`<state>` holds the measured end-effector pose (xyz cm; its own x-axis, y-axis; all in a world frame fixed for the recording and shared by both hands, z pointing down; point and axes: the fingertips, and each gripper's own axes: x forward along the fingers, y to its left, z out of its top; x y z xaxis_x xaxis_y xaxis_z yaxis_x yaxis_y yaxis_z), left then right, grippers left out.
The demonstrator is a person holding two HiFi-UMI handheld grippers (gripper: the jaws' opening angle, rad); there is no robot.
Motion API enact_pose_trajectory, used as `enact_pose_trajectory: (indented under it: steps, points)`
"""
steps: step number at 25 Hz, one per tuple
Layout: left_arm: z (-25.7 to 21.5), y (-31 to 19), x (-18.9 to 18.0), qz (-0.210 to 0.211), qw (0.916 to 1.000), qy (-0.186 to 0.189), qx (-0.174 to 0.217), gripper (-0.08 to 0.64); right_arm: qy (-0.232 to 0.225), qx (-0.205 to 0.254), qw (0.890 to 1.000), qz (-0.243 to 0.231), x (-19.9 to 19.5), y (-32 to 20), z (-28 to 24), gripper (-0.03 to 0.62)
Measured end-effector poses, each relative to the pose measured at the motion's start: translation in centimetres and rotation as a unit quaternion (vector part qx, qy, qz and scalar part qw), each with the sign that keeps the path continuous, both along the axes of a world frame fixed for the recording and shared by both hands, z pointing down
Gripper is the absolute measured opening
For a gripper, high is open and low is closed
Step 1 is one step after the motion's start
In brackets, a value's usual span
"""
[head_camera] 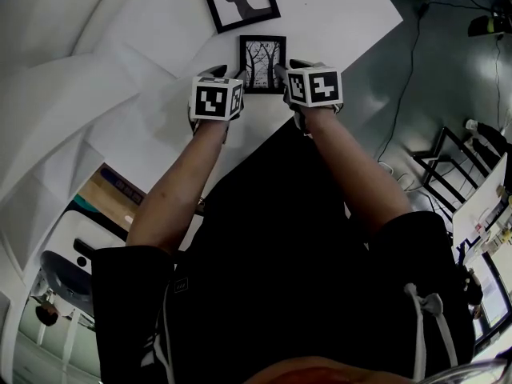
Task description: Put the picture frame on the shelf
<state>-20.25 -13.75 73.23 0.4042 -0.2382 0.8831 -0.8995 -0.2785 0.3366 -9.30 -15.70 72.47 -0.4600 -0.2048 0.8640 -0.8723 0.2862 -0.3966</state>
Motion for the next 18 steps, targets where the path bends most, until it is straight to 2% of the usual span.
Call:
enact_pose_trajectory:
  steps: [6,14,18]
  points:
    - [0.4,-0.7,1.0,0.022,0.9997,-0.004,-0.010,0.181,0.002,-0.017,1.000,0.005,-0.6,-0.3,0.9,0.146]
    - [0.8,-0.7,1.3,0.018,0.9995,0.002,-0.024,0.179,0.004,-0.018,1.000,0.006,-0.3,-0.3,0.9,0.146]
    - [0.9,-0.7,1.3,0.022,0.9995,-0.012,-0.020,0.179,0.008,-0.016,1.000,0.001,-0.1,-0.2,1.0,0.146]
